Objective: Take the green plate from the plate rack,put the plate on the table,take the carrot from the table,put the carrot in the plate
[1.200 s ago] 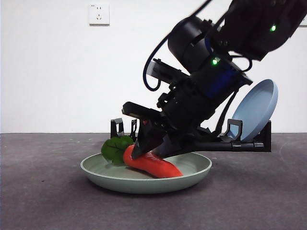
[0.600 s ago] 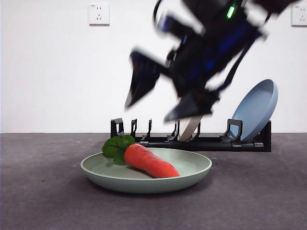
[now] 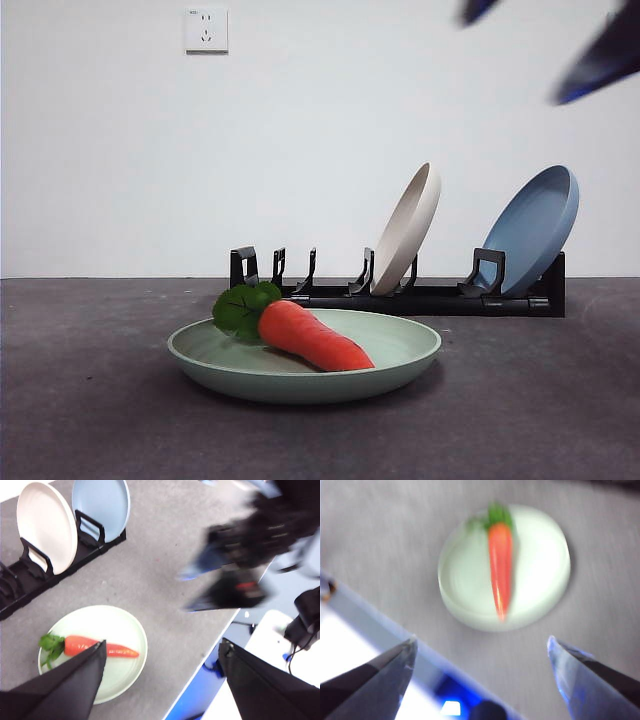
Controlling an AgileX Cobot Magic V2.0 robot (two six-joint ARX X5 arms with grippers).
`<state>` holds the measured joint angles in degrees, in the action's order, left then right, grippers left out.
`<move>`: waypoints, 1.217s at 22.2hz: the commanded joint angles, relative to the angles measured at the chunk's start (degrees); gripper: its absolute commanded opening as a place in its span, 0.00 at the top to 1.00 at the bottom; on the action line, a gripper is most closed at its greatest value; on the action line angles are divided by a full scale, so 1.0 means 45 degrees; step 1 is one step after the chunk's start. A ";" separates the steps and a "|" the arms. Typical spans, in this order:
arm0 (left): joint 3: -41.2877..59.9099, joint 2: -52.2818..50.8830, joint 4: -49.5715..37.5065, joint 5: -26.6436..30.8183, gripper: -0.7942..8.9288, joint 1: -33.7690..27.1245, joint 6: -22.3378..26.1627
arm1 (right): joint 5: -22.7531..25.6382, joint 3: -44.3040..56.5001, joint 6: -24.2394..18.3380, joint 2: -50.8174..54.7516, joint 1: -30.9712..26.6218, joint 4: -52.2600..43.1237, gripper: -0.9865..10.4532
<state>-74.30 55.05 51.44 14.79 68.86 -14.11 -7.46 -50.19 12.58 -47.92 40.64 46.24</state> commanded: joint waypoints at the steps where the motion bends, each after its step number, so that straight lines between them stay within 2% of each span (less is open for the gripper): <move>1: -0.0010 -0.0024 0.0267 0.0029 0.53 0.0034 0.0131 | -0.0015 0.0058 -0.0112 0.0976 0.0005 0.1496 0.53; 6: -0.0010 -0.0024 0.1103 0.0024 0.56 0.0034 0.0112 | -0.0019 0.0058 -0.0092 0.2297 0.0005 0.3298 0.55; 7: -0.0010 -0.0024 0.1239 0.0024 0.62 0.0034 0.0112 | -0.0019 0.0058 -0.0087 0.2438 0.0005 0.3487 0.60; 10: -0.0010 -0.0024 0.1632 0.0024 0.93 0.0034 0.0078 | -0.0019 0.0058 -0.0092 0.2744 0.0005 0.4027 0.83; 11: -0.0010 -0.0024 0.1724 0.0015 0.92 0.0034 0.0068 | -0.0019 0.0058 -0.0092 0.2803 0.0005 0.4158 0.92; 27: -0.0010 -0.0024 0.1870 0.0019 0.92 0.0034 0.0083 | 0.0034 0.0058 0.0141 0.2827 0.0005 0.4313 0.91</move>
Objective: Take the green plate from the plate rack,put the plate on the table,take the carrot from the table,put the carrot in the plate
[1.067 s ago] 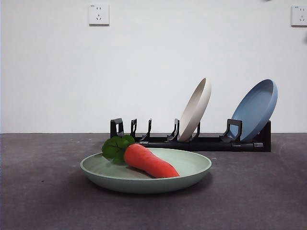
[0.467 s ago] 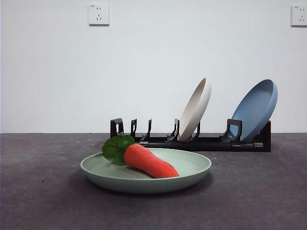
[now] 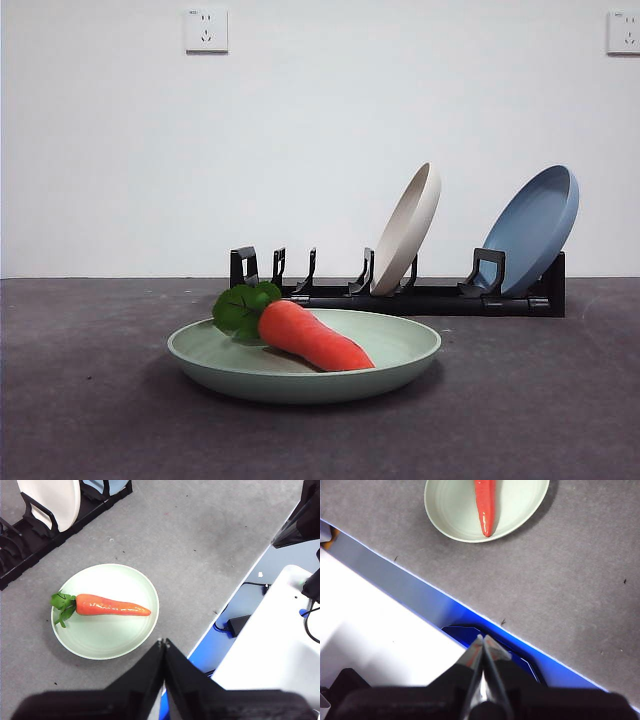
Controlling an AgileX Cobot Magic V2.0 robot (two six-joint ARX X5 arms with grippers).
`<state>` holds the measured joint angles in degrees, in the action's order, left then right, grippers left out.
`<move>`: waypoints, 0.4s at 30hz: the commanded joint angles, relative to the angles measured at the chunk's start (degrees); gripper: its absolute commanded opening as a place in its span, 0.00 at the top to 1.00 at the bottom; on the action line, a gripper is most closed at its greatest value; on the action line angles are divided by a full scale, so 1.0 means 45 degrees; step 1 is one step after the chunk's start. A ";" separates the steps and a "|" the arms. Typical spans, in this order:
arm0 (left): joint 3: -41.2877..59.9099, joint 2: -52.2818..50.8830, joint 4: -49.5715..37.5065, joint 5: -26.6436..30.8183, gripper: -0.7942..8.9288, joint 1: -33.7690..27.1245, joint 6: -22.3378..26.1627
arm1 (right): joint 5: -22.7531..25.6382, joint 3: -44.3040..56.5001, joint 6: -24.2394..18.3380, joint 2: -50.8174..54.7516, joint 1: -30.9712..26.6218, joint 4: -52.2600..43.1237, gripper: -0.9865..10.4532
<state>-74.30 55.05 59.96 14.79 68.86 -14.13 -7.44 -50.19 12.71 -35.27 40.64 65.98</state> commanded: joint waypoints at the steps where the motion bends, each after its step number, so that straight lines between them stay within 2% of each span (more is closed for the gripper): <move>1: -0.0010 -0.0024 -0.0024 0.0019 0.92 0.0034 0.0087 | 0.0024 0.0058 0.0112 0.0015 0.0005 -0.0073 0.91; 12: -0.0010 -0.0024 -0.0199 0.0024 0.92 0.0034 0.0092 | 0.0029 0.0058 0.0112 0.0015 0.0005 -0.0073 0.91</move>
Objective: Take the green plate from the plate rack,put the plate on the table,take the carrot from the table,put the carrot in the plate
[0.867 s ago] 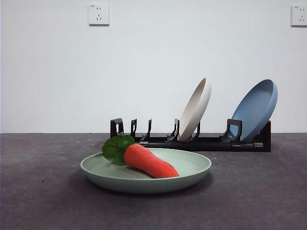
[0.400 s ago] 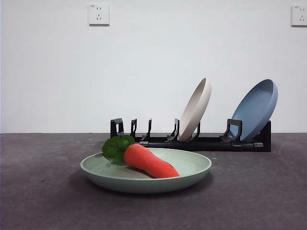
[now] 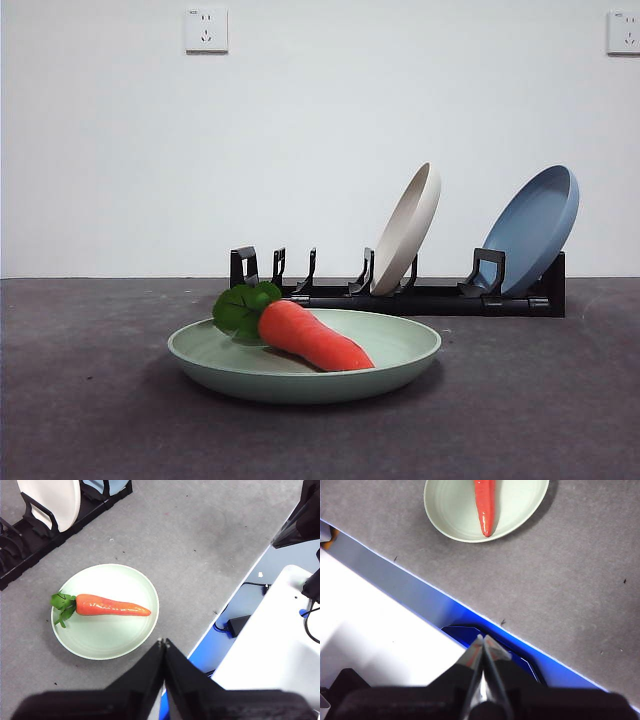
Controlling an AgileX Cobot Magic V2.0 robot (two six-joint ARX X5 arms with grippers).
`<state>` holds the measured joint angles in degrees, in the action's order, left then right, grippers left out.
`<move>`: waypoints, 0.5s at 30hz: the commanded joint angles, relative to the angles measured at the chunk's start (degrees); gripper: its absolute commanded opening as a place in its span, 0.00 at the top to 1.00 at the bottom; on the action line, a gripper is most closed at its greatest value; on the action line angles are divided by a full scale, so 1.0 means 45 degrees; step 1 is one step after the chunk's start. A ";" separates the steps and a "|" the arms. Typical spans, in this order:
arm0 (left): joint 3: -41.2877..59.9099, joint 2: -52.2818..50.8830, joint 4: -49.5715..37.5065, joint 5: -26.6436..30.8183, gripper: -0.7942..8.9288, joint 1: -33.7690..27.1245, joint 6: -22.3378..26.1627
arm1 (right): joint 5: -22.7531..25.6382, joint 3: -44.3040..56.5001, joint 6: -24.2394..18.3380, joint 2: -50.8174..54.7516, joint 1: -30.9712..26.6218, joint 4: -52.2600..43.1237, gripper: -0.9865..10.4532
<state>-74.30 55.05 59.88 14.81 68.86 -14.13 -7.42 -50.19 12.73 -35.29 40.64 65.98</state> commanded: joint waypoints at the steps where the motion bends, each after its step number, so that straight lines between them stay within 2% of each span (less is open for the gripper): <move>1: -0.0010 -0.0029 -0.0248 0.0019 0.92 0.0029 0.0092 | 0.0024 0.0058 0.0107 0.0019 0.0005 -0.0073 0.91; 3: -0.0010 -0.0073 -0.0340 0.0029 0.92 -0.0044 0.0102 | 0.0024 0.0058 0.0107 0.0019 0.0005 -0.0073 0.91; 7: -0.0005 -0.0223 -0.0753 0.0311 0.92 -0.0986 0.1098 | 0.0019 0.0058 0.0107 0.0019 0.0005 -0.0073 0.91; 11: 0.0034 -0.0481 -0.2798 0.0155 0.92 -0.2963 0.2642 | 0.0019 0.0058 0.0107 0.0019 0.0005 -0.0073 0.91; 14: 0.0311 -0.0835 -0.5115 -0.0758 0.92 -0.4765 0.3750 | 0.0024 0.0058 0.0107 0.0019 0.0005 -0.0073 0.91; 15: 0.0578 -0.1054 -0.6154 -0.1418 0.92 -0.5527 0.4172 | 0.0029 0.0058 0.0107 0.0019 0.0005 -0.0073 0.91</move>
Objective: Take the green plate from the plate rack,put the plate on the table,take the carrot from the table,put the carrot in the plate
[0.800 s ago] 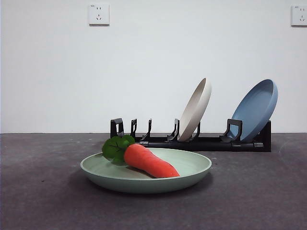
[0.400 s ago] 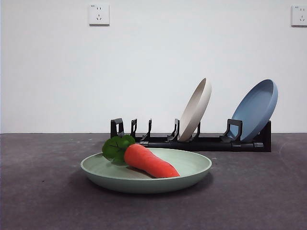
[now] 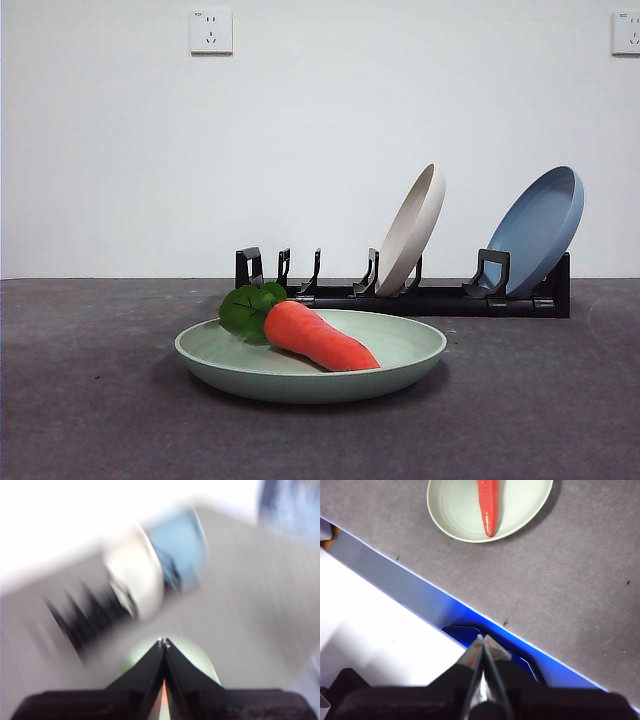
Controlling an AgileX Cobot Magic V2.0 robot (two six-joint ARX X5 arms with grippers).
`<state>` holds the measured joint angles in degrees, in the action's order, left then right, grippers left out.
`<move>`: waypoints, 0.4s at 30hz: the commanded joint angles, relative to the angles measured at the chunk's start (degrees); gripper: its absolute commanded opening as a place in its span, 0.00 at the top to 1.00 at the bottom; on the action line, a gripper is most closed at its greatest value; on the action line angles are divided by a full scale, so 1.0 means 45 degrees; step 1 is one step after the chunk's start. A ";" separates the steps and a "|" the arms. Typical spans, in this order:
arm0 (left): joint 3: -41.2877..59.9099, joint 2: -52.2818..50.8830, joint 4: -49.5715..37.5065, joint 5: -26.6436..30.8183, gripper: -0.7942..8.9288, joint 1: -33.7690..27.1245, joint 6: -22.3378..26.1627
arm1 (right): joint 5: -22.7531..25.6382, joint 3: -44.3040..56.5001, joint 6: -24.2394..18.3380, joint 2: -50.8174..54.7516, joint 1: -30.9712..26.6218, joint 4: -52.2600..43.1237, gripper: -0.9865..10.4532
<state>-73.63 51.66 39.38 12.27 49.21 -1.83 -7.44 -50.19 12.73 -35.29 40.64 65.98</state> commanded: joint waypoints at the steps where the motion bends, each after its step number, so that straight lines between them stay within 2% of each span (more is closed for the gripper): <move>1: 0.0709 -0.0495 -0.2399 -0.1447 0.92 -0.1749 0.1700 | 0.0029 0.0058 0.0107 0.0019 0.0005 -0.0073 0.91; 3: 0.1593 -0.1078 -0.4197 -0.2837 0.92 -0.3079 0.2050 | 0.0029 0.0058 0.0107 0.0019 0.0005 -0.0073 0.91; 6: 0.3211 -0.2191 -0.6164 -0.3934 0.92 -0.4750 0.2098 | 0.0029 0.0058 0.0107 0.0019 0.0005 -0.0073 0.91; 12: 0.6800 -0.4590 -0.7815 -0.3983 0.92 -0.7271 0.2098 | 0.0029 0.0058 0.0107 0.0019 0.0005 -0.0073 0.91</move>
<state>-45.82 32.18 4.93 -5.32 17.85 6.70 -7.42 -50.19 12.75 -35.29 40.64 66.00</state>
